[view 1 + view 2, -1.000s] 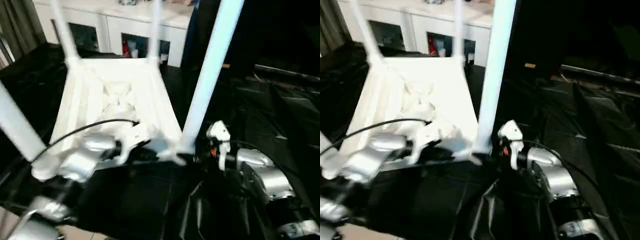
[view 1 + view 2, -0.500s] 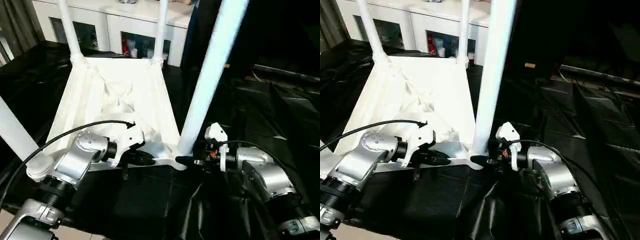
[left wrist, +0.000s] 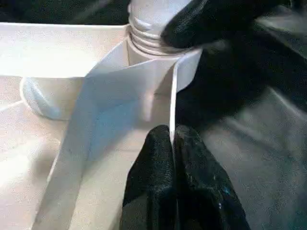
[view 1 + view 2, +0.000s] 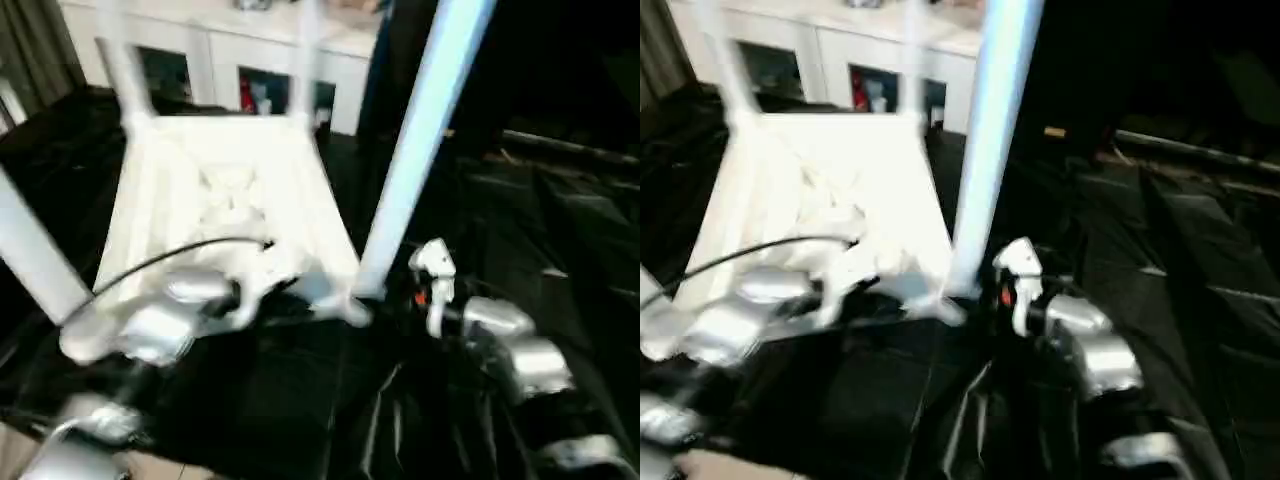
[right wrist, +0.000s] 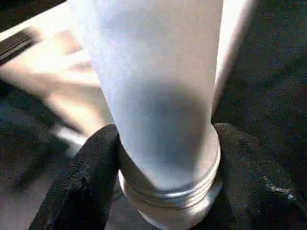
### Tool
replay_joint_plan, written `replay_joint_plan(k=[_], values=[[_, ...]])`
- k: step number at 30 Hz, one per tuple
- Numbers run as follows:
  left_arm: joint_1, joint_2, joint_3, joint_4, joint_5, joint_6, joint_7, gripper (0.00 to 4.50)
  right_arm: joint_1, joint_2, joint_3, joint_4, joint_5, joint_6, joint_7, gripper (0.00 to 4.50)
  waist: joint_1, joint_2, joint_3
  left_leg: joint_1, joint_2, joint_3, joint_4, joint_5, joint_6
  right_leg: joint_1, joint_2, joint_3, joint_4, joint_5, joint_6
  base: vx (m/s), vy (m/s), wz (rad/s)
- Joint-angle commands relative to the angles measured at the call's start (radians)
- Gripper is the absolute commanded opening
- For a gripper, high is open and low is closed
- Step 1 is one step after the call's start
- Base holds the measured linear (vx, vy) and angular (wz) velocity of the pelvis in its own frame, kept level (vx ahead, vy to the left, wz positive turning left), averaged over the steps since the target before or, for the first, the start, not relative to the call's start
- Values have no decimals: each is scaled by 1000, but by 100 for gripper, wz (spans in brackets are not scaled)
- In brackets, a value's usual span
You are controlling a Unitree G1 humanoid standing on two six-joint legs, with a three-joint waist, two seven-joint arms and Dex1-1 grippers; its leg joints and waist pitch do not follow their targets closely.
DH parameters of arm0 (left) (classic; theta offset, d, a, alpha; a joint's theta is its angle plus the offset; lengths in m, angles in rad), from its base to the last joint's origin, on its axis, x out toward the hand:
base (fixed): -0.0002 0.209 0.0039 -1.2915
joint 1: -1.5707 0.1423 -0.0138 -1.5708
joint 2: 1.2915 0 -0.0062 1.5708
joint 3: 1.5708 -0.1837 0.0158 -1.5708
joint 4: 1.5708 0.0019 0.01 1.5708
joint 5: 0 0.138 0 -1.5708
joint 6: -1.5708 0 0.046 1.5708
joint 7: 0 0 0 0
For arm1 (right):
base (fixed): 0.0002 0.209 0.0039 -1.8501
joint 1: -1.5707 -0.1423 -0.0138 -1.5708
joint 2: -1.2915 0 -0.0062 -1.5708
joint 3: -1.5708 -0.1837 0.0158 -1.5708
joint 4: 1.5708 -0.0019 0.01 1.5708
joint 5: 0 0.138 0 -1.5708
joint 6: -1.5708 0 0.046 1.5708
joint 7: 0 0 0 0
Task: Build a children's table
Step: Rotate leg to tighten
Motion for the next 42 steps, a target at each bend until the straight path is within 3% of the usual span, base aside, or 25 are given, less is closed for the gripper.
replay_joint_plan(k=[1,2,4,8,10,15,16,19,21,22,26,27,28,30,34,42], values=[[-1,-67,4,56,-28,3,88,0,-3,24,24,17,-39,12,-88,270,-2,-12,-47,1,11,-7,-68,-295,-14,32,-45,24,-105,-560,-65,0,0,0],[-12,-83,3,73,-24,2,112,0,-5,35,29,13,-47,15,-109,270,-2,-7,-47,0,12,-8,-70,-297,-13,33,-45,25,-106,-560,-62,0,0,0],[-31,-110,-1,103,-14,2,138,0,-9,58,43,2,-61,17,-128,270,0,-8,-48,4,10,-6,-68,-311,-2,28,-43,24,-110,-558,-56,0,0,0],[-64,-141,1,155,9,-27,157,0,-8,81,84,-41,-64,-33,-60,270,3,-1,-51,2,12,-5,-70,-304,13,29,-40,27,-105,-487,-79,0,0,0],[-67,-136,3,158,9,-36,136,0,-5,67,89,-52,-58,-49,-33,326,5,-4,-51,-1,13,-5,-70,-302,18,33,-42,27,-103,-475,-85,0,0,0],[-23,-60,-6,87,-27,-68,-14,0,-8,-40,94,-79,-15,-41,139,367,6,-4,-54,-14,16,-6,-70,-264,37,44,-43,27,-95,-426,-97,0,0,0],[-12,-44,-9,69,-35,-69,-47,0,-7,-62,97,-85,-11,-36,174,367,7,-10,-53,-14,16,-5,-70,-257,43,44,-43,25,-94,-425,-101,0,0,0],[23,7,-17,10,-70,-76,-162,0,-2,-120,106,-99,-5,-37,268,367,7,-12,-57,-20,20,-4,-66,-210,55,48,-44,27,-83,-356,-127,0,0,0],[34,24,-20,-6,-77,-80,-191,0,-3,-133,106,-97,-4,-40,285,367,8,-8,-54,-14,21,-2,-65,-214,58,42,-43,28,-83,-348,-137,0,0,0],[56,70,-26,-43,-89,-89,-253,0,-4,-170,113,-98,2,-40,349,367,7,-9,-55,-15,22,-1,-66,-207,56,43,-44,27,-80,-333,-149,0,0,0],[73,108,-3,-72,-109,-58,-293,0,-1,-210,136,-100,-7,-49,429,367,9,-5,-54,-6,26,1,-65,-222,50,39,-41,29,-73,-291,-177,0,0,0],[77,116,-1,-79,-112,-52,-302,0,-2,-212,138,-97,-9,-50,433,367,6,-6,-54,-8,25,2,-66,-213,50,41,-40,30,-69,-266,-187,0,0,0],[87,129,8,-92,-120,-48,-312,0,2,-220,148,-103,-1,-39,471,367,4,-14,-53,-13,24,1,-67,-213,50,45,-40,29,-69,-272,-184,0,0,0],[94,138,14,-99,-123,-48,-312,0,5,-224,158,-109,2,-36,490,367,4,-10,-54,-12,25,0,-65,-213,51,45,-43,30,-69,-279,-179,0,0,0],[102,147,23,-105,-121,-50,-308,0,4,-214,162,-106,6,-32,494,352,5,-20,-51,-13,23,2,-64,-207,48,44,-44,31,-73,-319,-162,0,0,0],[112,152,27,-125,-122,-38,-307,0,-9,-209,166,-78,5,-40,505,299,4,-17,-52,-11,24,1,-65,-206,40,43,-43,32,-71,-305,-166,0,0,0]])
